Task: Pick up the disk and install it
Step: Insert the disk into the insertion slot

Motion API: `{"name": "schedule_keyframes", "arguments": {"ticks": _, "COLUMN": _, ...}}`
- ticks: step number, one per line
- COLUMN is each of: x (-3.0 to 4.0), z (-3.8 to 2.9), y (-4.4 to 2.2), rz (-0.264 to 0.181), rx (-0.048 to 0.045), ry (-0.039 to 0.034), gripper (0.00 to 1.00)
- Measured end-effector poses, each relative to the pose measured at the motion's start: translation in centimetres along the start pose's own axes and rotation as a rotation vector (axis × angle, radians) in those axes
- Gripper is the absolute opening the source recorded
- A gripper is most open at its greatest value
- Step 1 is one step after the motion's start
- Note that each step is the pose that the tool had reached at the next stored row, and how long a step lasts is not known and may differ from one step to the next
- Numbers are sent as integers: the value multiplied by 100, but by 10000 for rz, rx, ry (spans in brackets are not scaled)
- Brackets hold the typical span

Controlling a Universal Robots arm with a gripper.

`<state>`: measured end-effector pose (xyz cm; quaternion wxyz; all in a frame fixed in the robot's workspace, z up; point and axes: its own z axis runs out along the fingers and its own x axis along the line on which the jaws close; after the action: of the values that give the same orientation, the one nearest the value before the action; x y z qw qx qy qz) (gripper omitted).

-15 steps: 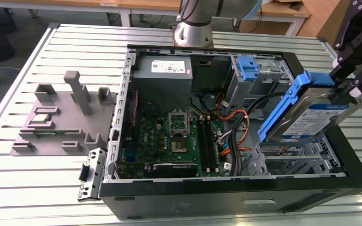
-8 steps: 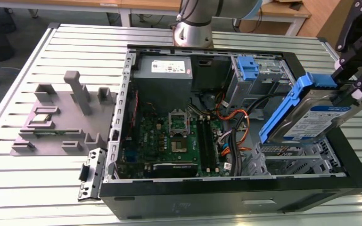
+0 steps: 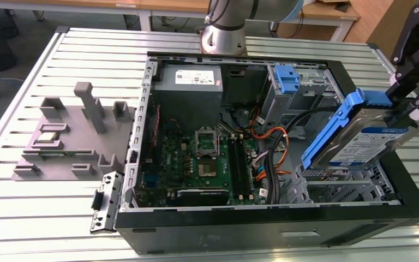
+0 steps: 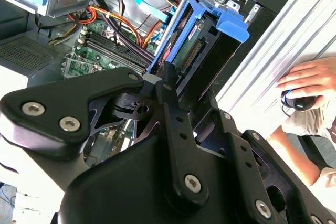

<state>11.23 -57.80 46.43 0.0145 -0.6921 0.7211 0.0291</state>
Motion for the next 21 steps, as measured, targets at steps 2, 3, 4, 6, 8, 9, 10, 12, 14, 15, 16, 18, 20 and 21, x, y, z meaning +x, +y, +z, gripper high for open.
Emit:
{"name": "schedule_keyframes", "arguments": {"ticks": 2, "x": 1, "z": 10, "y": -4, "rz": 1, "rx": 0, "ry": 2, "gripper": 35}}
{"name": "schedule_keyframes", "arguments": {"ticks": 3, "x": 3, "z": 20, "y": -5, "rz": 1, "rx": 0, "ry": 0, "gripper": 35}}
{"name": "schedule_keyframes", "arguments": {"ticks": 4, "x": 7, "z": 29, "y": -5, "rz": 2, "rx": 0, "ry": -2, "gripper": 35}}
{"name": "schedule_keyframes", "arguments": {"ticks": 6, "x": 17, "z": 39, "y": -6, "rz": 2, "rx": 0, "ry": 1, "gripper": 35}}
{"name": "schedule_keyframes", "arguments": {"ticks": 8, "x": 26, "z": 50, "y": -7, "rz": 3, "rx": 0, "ry": 1, "gripper": 35}}
{"name": "schedule_keyframes", "arguments": {"ticks": 9, "x": 30, "z": 56, "y": -8, "rz": 4, "rx": 0, "ry": 0, "gripper": 35}}
{"name": "schedule_keyframes", "arguments": {"ticks": 10, "x": 35, "z": 61, "y": -8, "rz": 4, "rx": 1, "ry": -1, "gripper": 35}}
{"name": "schedule_keyframes", "arguments": {"ticks": 12, "x": 45, "z": 69, "y": -10, "rz": 6, "rx": 0, "ry": -1, "gripper": 35}}
{"name": "schedule_keyframes", "arguments": {"ticks": 14, "x": 49, "z": 78, "y": -12, "rz": 7, "rx": 1, "ry": 1, "gripper": 35}}
{"name": "schedule_keyframes", "arguments": {"ticks": 15, "x": 49, "z": 82, "y": -14, "rz": 6, "rx": 0, "ry": 3, "gripper": 35}}
{"name": "schedule_keyframes", "arguments": {"ticks": 16, "x": 49, "z": 86, "y": -17, "rz": 6, "rx": 1, "ry": 2, "gripper": 35}}
{"name": "schedule_keyframes", "arguments": {"ticks": 18, "x": 50, "z": 90, "y": -29, "rz": 6, "rx": 1, "ry": 0, "gripper": 35}}
{"name": "schedule_keyframes", "arguments": {"ticks": 20, "x": 49, "z": 92, "y": -43, "rz": 6, "rx": 0, "ry": -1, "gripper": 35}}
{"name": "schedule_keyframes", "arguments": {"ticks": 21, "x": 49, "z": 93, "y": -49, "rz": 7, "rx": 1, "ry": -1, "gripper": 35}}
